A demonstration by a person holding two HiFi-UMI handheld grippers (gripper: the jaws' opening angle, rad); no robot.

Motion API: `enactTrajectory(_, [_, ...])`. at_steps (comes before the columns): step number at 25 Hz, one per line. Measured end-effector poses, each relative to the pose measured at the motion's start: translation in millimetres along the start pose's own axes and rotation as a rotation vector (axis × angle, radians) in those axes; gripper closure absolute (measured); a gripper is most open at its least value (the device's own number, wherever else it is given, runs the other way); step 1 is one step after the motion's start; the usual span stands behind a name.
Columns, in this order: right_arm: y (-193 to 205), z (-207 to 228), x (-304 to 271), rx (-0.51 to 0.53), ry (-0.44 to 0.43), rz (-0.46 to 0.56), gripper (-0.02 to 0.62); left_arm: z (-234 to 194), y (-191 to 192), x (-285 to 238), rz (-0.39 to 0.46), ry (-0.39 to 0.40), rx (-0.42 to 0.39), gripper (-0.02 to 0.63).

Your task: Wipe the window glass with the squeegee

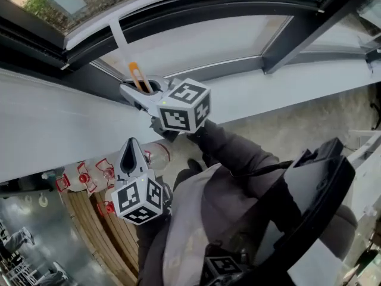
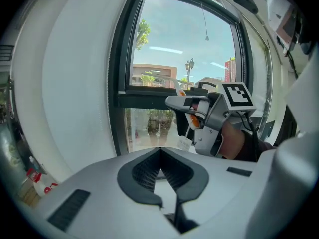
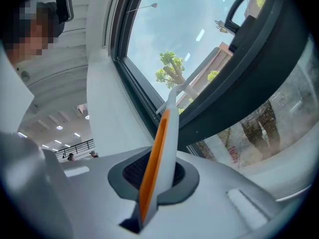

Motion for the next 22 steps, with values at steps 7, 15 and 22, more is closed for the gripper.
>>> enactTrajectory(7, [15.2, -84.7, 60.9, 0.109, -0.016, -0.003, 0.592, 15.0, 25.0, 79.2, 0.118, -0.036, -0.006, 0.606])
enactTrajectory(15, [32.4, -185.7, 156.1, 0.237, 0.01, 0.031, 0.592, 32.8, 76.0, 173.2, 0.188, -0.014, 0.019, 0.606])
enactTrajectory(22, [15.7, -221.5, 204.9, 0.289, -0.045, 0.01, 0.594, 77.2, 64.4, 211.0, 0.254, -0.043, 0.018, 0.606])
Point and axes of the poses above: the fingertips, and each gripper's own axes: x backward along the fingers, z to its right, y out of its underside, the point moved 9 cm from there along x, backward along the fingers
